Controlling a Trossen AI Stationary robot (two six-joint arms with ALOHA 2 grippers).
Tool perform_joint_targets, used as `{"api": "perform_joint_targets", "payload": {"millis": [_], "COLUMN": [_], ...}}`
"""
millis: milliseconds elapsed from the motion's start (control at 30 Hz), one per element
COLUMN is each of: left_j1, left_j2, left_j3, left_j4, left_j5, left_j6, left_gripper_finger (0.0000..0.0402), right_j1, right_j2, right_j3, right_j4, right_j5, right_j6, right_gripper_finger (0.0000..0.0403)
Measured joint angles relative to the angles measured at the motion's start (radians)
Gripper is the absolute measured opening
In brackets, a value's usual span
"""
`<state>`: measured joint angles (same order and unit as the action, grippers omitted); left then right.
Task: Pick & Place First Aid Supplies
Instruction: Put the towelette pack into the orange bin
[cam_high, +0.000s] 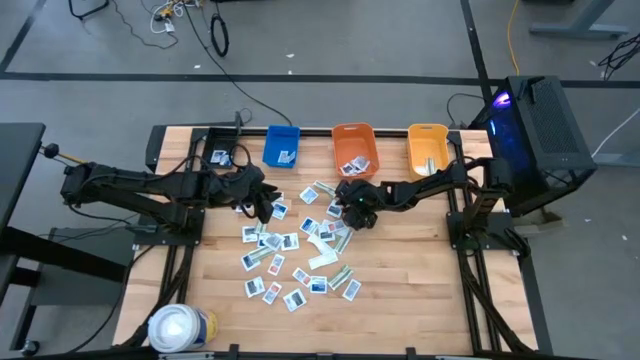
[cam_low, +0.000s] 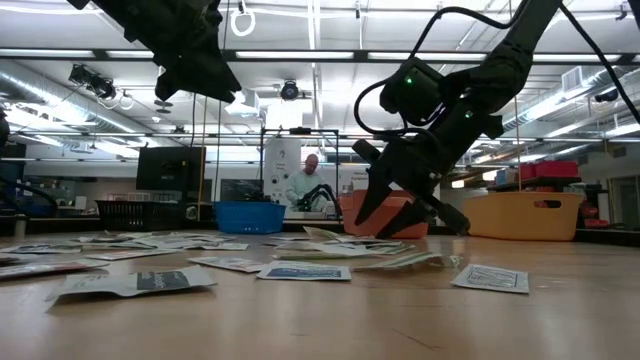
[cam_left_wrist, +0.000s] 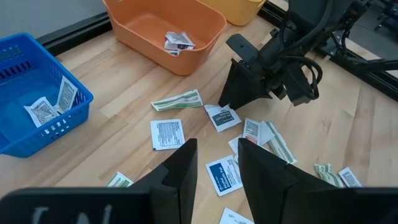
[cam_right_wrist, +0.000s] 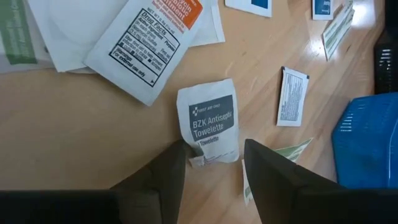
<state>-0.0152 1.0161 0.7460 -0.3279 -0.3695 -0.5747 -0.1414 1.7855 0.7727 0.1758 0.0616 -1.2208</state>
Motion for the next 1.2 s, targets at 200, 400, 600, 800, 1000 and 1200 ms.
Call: {"api": "perform_joint_targets", "payload": {"millis": [200, 400, 600, 800, 1000, 1200], "left_j1": [0.000, 0.000, 0.000, 0.000, 0.000, 0.000], "left_j2": [0.000, 0.000, 0.000, 0.000, 0.000, 0.000], "left_j3": [0.000, 0.000, 0.000, 0.000, 0.000, 0.000], "left_j4": [0.000, 0.000, 0.002, 0.002, 0.002, 0.002], "left_j5": [0.000, 0.000, 0.000, 0.000, 0.000, 0.000], "left_j6": [0.000, -0.024, -0.025, -0.026, -0.050, -0.051], "left_gripper_finger": [0.0119, 0.0119, 0.0119, 0.0119, 0.0119, 0.0119], "right_j1": [-0.002, -0.002, -0.002, -0.002, -0.002, -0.002], "right_j2": [0.000, 0.001, 0.001, 0.001, 0.001, 0.001], "right_j3": [0.000, -0.002, -0.002, -0.002, -0.002, -0.002], "right_j4": [-0.005, -0.010, -0.027, -0.030, -0.028, -0.028], "right_j5": [0.000, -0.003, -0.019, -0.018, -0.018, -0.018], "right_j6": [-0.002, -0.002, -0.001, 0.010, 0.032, 0.058], "right_gripper_finger": [0.0147, 0.0107, 0.0070, 0.0034, 0.0004, 0.0002]}}
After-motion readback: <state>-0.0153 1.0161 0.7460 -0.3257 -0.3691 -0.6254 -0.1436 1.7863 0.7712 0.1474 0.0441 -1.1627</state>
